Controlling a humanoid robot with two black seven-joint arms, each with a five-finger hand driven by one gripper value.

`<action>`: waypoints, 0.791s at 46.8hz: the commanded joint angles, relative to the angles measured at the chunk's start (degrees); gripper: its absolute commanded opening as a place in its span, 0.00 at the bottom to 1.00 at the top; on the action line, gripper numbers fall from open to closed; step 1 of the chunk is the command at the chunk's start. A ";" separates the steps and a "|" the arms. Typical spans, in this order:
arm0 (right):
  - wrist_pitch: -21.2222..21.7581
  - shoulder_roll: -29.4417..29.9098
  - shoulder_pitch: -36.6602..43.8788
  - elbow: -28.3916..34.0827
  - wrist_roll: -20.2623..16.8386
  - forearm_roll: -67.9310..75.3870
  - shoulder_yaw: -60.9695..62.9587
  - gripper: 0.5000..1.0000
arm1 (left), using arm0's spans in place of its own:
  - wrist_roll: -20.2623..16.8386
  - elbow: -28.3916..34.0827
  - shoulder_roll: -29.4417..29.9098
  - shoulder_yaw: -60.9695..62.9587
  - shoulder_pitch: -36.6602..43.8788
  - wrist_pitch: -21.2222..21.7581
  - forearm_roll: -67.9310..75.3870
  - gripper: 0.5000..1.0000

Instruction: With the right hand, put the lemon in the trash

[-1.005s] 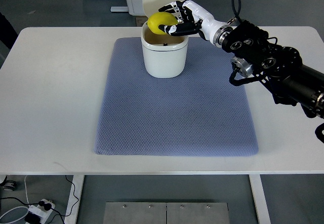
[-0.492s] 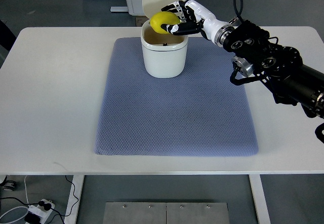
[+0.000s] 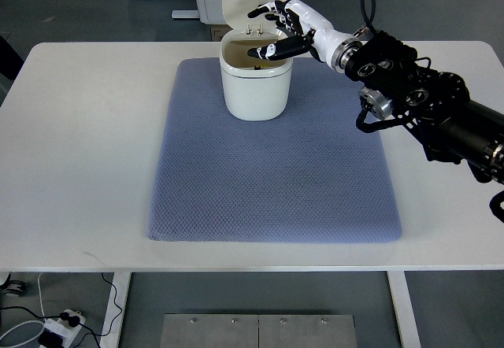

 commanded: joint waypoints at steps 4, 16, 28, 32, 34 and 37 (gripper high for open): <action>0.03 -0.18 0.02 1.01 0.01 -0.09 0.00 1.00 | 0.00 0.00 0.00 0.00 0.03 0.00 0.04 1.00; 0.03 -0.27 0.02 1.89 0.10 -0.09 0.00 1.00 | 0.00 0.00 0.00 0.00 0.03 0.00 0.04 1.00; 0.03 -4.74 0.02 7.15 0.19 -0.09 0.00 1.00 | 0.00 0.00 0.00 0.00 0.03 0.00 -0.05 1.00; -0.14 -10.01 0.02 14.79 0.80 -0.09 0.26 1.00 | 0.00 0.00 0.00 0.00 0.03 0.00 -0.05 1.00; -0.32 -12.82 0.11 18.74 0.89 -0.09 0.44 1.00 | 0.00 0.00 0.00 0.00 0.03 0.00 -0.05 1.00; -0.84 -16.78 0.11 24.20 0.98 -0.09 0.52 1.00 | 0.00 0.00 0.00 0.00 0.03 0.00 0.04 1.00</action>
